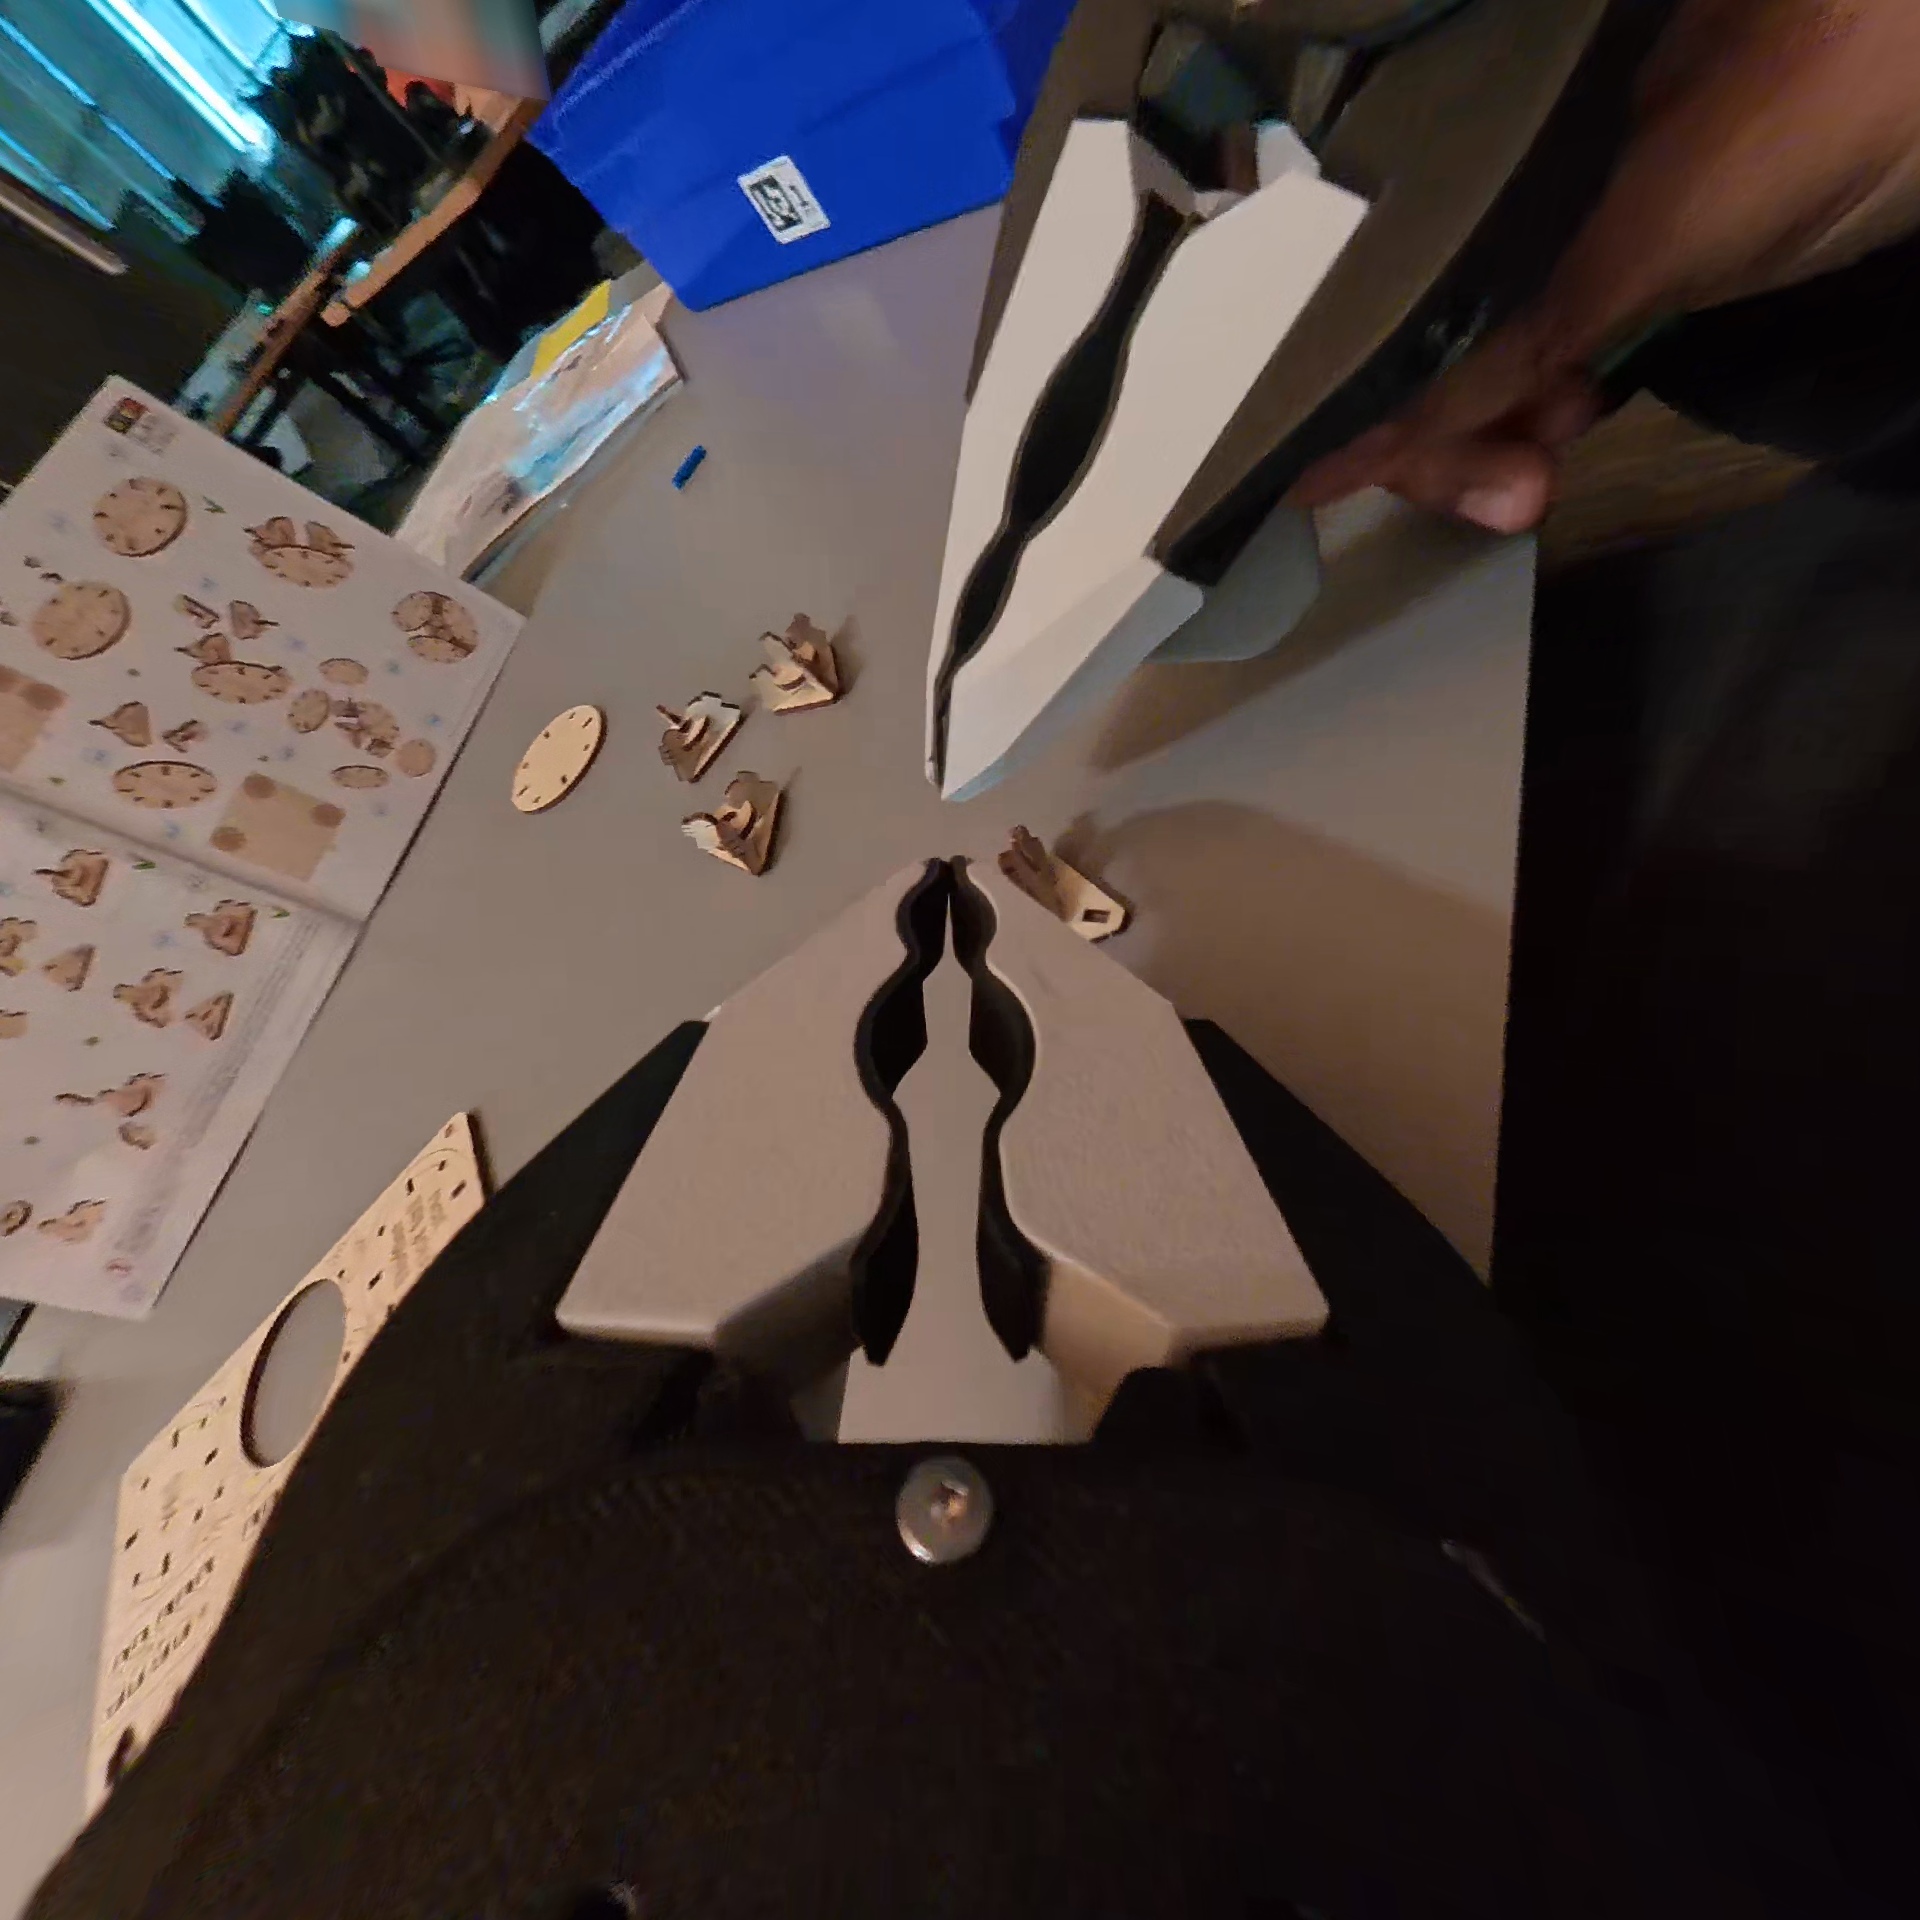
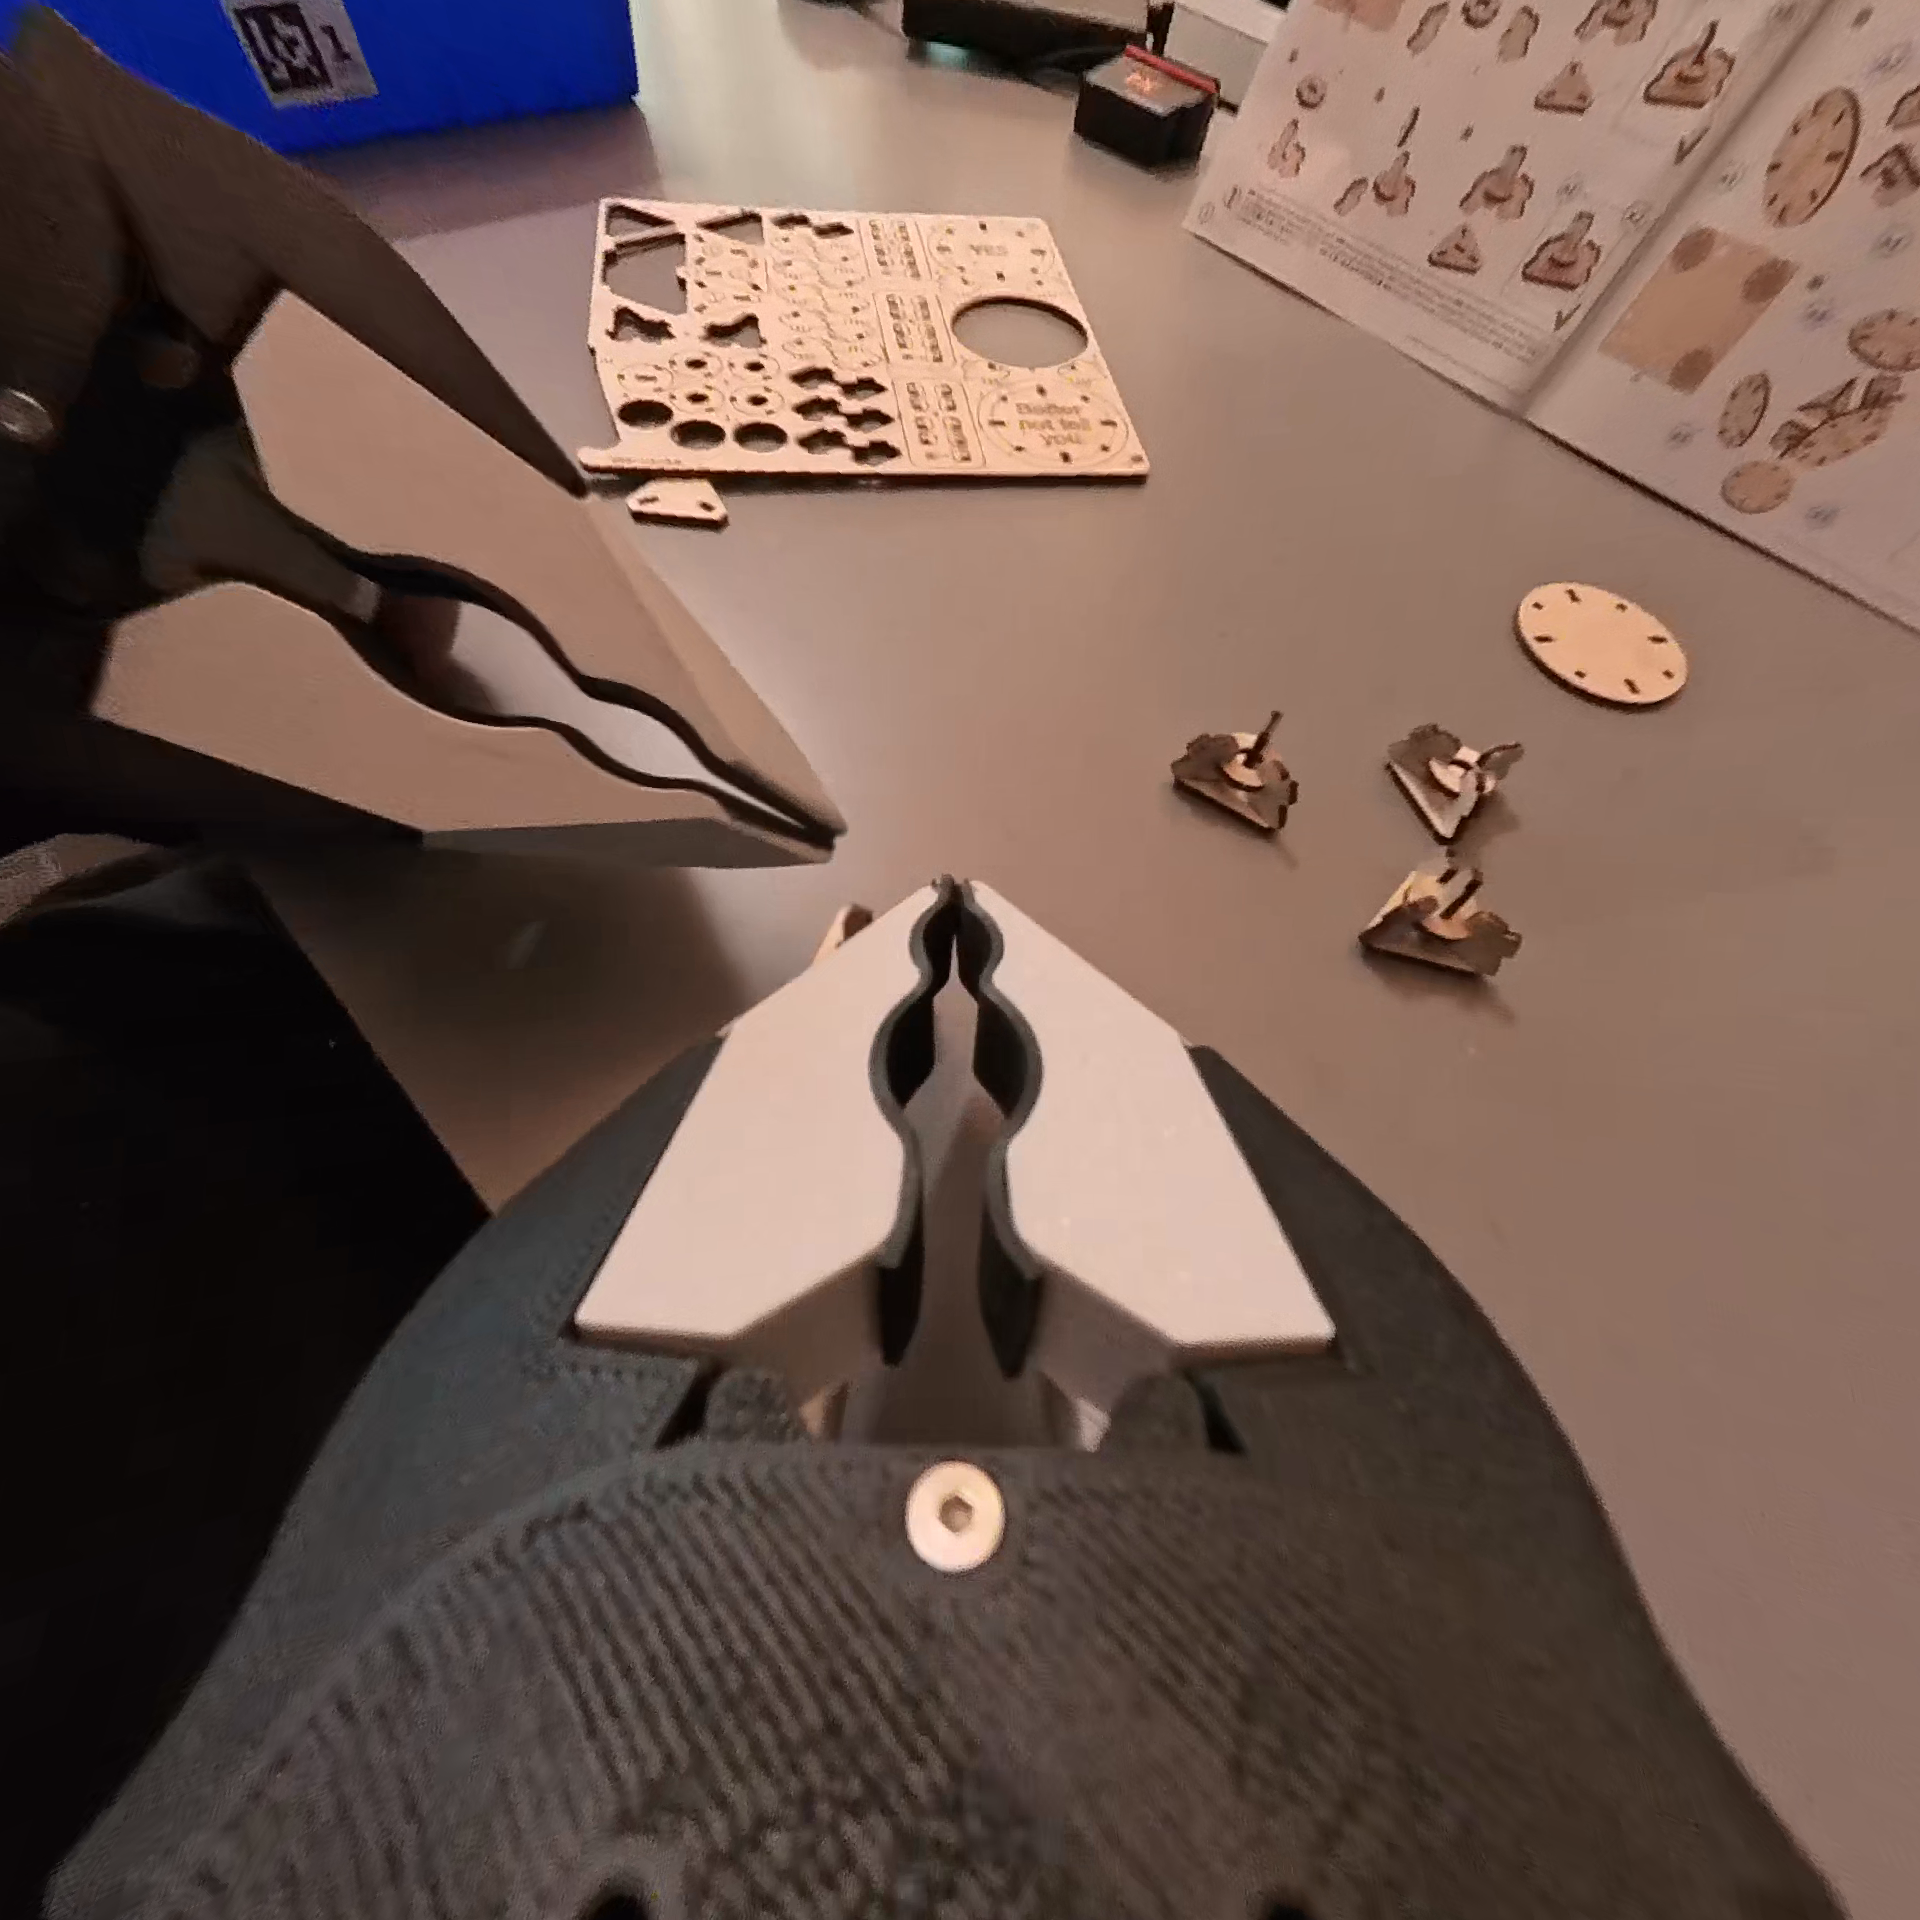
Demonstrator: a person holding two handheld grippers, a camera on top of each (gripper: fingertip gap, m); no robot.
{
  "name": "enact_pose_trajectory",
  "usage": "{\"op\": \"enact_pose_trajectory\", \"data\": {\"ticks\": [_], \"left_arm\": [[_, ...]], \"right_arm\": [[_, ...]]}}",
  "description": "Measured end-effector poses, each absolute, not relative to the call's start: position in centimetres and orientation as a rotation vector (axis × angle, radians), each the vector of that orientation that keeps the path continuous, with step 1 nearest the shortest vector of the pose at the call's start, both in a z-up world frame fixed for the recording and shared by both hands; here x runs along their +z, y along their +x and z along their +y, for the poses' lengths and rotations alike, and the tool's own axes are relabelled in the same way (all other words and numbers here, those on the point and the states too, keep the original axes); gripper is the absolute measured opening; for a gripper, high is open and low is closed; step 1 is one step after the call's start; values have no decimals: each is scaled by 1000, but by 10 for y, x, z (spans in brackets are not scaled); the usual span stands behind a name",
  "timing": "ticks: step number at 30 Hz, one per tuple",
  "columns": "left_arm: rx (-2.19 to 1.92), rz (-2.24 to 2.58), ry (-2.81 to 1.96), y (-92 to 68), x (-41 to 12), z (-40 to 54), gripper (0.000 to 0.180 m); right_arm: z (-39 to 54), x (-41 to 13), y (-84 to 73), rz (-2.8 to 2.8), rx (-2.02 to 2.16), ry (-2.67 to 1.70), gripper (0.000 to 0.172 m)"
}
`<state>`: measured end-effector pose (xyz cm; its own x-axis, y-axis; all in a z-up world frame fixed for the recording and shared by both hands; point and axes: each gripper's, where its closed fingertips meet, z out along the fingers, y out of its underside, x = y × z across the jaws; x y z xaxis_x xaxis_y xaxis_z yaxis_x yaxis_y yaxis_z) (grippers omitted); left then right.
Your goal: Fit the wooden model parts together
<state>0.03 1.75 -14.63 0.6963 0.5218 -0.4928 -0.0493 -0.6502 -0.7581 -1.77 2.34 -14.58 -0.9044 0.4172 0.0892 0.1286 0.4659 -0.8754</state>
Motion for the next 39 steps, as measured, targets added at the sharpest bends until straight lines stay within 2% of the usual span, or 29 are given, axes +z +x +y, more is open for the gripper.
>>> {"op": "enact_pose_trajectory", "data": {"ticks": [5, 10, 14, 18, 21, 26, 39], "left_arm": [[859, -452, -1907, 0, -117, 12, 2], [726, -514, -1793, -1, -104, 3, 2], [716, -512, -1806, -1, -106, 5, 2], [732, -498, -1834, -1, -109, 7, 2], [729, -499, -1840, -2, -110, 8, 2], [716, -511, -1819, -3, -107, 6, 2], [695, -530, -1800, -4, -105, 4, 1]], "right_arm": [[23, -160, -13, -2517, 1332, -467, 0], [25, -138, -11, -2439, 1460, -483, 0], [27, -160, -14, -2517, 1340, -508, 0], [27, -142, -13, -2471, 1466, -531, 0], [25, -161, -12, -2563, 1393, -570, 0], [24, -141, -13, -2485, 1445, -544, 0], [20, -146, -10, -2487, 1430, -521, 0]]}}
